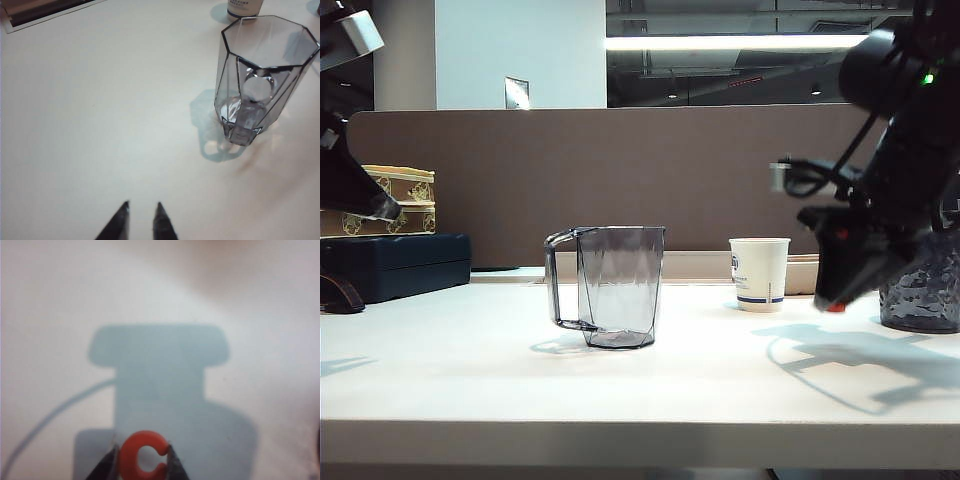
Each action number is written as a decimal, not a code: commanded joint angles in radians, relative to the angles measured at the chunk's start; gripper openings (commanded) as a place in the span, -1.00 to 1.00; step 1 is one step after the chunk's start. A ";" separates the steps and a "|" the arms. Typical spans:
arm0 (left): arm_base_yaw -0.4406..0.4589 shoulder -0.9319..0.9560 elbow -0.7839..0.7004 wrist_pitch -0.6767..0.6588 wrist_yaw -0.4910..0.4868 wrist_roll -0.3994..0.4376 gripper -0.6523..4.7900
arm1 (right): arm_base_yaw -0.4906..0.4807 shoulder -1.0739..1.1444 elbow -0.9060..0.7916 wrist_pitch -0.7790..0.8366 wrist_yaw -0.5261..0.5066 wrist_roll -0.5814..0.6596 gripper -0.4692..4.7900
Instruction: Pick up the letter "c" and put it in the paper cup.
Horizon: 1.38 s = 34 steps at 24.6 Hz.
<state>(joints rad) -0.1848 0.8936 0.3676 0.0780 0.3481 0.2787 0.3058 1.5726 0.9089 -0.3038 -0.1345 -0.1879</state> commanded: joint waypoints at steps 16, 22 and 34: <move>0.000 -0.002 0.001 0.028 0.004 -0.001 -0.54 | 0.000 -0.037 0.286 -0.027 0.025 0.030 -0.48; 0.000 -0.002 0.001 0.029 0.004 0.001 -0.54 | 0.000 0.076 0.392 -0.025 0.032 0.022 -0.48; 0.000 -0.002 0.001 0.043 0.004 0.002 -0.54 | -0.018 0.241 0.529 0.012 0.091 -0.003 -0.46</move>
<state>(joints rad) -0.1848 0.8936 0.3676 0.1051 0.3485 0.2790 0.2920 1.8111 1.4330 -0.3126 -0.0471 -0.1894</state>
